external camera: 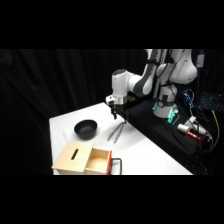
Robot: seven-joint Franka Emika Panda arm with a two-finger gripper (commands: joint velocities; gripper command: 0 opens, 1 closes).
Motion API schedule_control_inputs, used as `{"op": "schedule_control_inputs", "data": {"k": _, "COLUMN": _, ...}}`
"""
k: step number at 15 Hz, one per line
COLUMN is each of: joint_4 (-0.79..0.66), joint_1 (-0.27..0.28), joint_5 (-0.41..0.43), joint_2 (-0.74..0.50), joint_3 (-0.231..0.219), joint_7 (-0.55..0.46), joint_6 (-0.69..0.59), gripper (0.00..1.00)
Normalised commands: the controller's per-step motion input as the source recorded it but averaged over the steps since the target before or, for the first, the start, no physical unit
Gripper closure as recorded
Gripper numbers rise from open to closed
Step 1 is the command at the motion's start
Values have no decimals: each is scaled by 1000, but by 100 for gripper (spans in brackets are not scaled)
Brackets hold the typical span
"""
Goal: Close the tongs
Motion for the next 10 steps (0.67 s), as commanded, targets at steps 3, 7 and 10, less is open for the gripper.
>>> {"op": "schedule_control_inputs", "data": {"k": 3, "joint_4": 101, "joint_1": -125, "joint_5": -115, "joint_2": 330, "joint_3": 41, "joint_7": -145, "joint_6": 301, "gripper": 0}}
{"op": "schedule_control_inputs", "data": {"k": 7, "joint_4": 133, "joint_1": -196, "joint_5": -32, "joint_2": 254, "joint_3": 140, "joint_7": -193, "joint_6": 179, "gripper": 0}}
{"op": "schedule_control_inputs", "data": {"k": 10, "joint_4": 144, "joint_1": -222, "joint_5": -7, "joint_2": 217, "joint_3": 174, "joint_7": -193, "joint_6": 125, "gripper": 0}}
